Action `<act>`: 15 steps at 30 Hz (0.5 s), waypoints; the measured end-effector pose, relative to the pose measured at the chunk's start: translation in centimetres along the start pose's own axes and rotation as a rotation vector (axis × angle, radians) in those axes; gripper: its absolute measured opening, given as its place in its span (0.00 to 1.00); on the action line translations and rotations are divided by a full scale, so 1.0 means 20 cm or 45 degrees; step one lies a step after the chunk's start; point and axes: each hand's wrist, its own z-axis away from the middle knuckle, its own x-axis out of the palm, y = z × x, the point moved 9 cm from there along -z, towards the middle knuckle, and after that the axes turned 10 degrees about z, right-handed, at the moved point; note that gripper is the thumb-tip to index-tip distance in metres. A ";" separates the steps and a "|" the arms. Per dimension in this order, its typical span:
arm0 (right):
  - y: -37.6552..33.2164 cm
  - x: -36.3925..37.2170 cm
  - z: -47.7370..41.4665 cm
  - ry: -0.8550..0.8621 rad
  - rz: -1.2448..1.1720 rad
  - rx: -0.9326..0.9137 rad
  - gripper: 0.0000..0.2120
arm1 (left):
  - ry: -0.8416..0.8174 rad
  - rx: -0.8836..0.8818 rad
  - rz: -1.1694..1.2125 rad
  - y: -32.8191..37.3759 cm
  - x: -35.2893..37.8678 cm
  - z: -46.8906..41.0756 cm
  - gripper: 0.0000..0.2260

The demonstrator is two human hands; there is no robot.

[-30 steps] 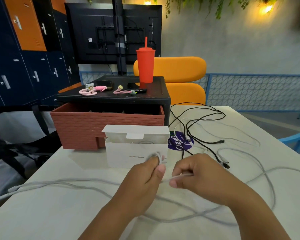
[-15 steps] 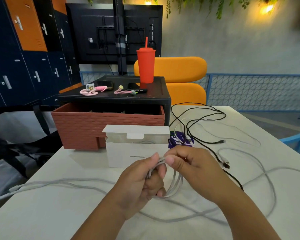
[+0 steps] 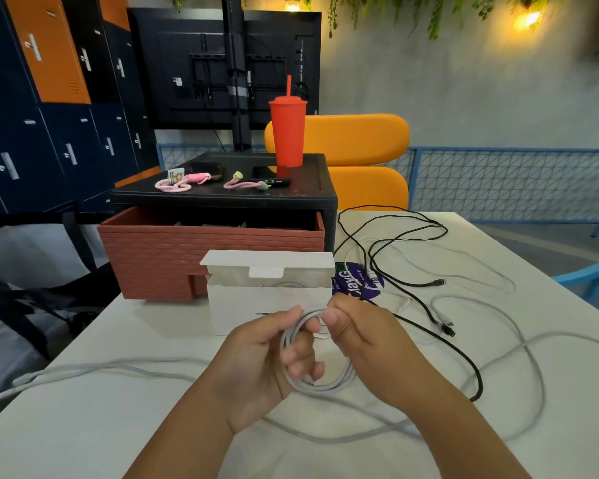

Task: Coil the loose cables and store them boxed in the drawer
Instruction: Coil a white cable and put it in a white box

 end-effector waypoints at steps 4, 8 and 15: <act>0.01 -0.02 0.01 0.040 -0.172 0.031 0.17 | 0.089 0.080 0.098 0.03 -0.03 -0.01 0.11; 0.13 -0.17 0.00 0.209 -0.132 0.156 0.12 | 0.134 0.280 0.275 0.15 -0.09 0.01 0.12; 0.22 -0.37 0.04 0.554 -0.067 0.289 0.11 | 0.061 0.466 0.416 0.25 -0.15 0.02 0.09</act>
